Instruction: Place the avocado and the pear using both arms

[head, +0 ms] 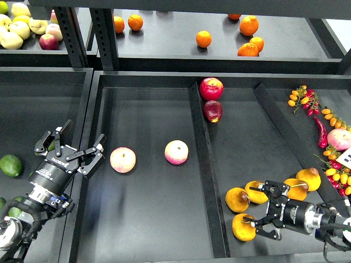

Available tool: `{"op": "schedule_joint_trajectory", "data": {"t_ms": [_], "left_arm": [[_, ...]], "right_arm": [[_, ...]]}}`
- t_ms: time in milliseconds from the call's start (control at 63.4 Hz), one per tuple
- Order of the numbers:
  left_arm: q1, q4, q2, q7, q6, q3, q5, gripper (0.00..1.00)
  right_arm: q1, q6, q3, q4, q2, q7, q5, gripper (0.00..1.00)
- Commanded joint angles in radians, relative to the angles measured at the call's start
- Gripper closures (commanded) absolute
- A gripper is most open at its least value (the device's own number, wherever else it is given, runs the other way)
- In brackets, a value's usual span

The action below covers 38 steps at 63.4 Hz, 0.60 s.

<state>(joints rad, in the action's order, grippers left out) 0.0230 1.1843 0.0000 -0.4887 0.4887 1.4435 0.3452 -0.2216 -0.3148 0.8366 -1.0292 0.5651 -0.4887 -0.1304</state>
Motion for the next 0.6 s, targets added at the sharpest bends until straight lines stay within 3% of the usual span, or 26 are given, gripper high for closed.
{"op": "schedule_joint_trajectory", "data": {"t_ms": [0, 236, 583], "left_arm": [[0.000, 0.001, 0.000, 0.000, 0.000, -0.003, -0.002, 0.01], [0.000, 0.003, 0.000, 0.000, 0.000, -0.009, -0.002, 0.01], [-0.003, 0.009, 0.000, 0.000, 0.000, -0.011, 0.000, 0.01]], "right_arm": [[-0.001, 0.016, 0.061, -0.031, -0.030, 0.000, -0.058, 0.09], [-0.001, 0.097, 0.140, -0.083, -0.086, 0.000, -0.155, 0.08], [-0.015, 0.235, 0.469, -0.074, -0.367, 0.000, -0.156, 0.02]]}}
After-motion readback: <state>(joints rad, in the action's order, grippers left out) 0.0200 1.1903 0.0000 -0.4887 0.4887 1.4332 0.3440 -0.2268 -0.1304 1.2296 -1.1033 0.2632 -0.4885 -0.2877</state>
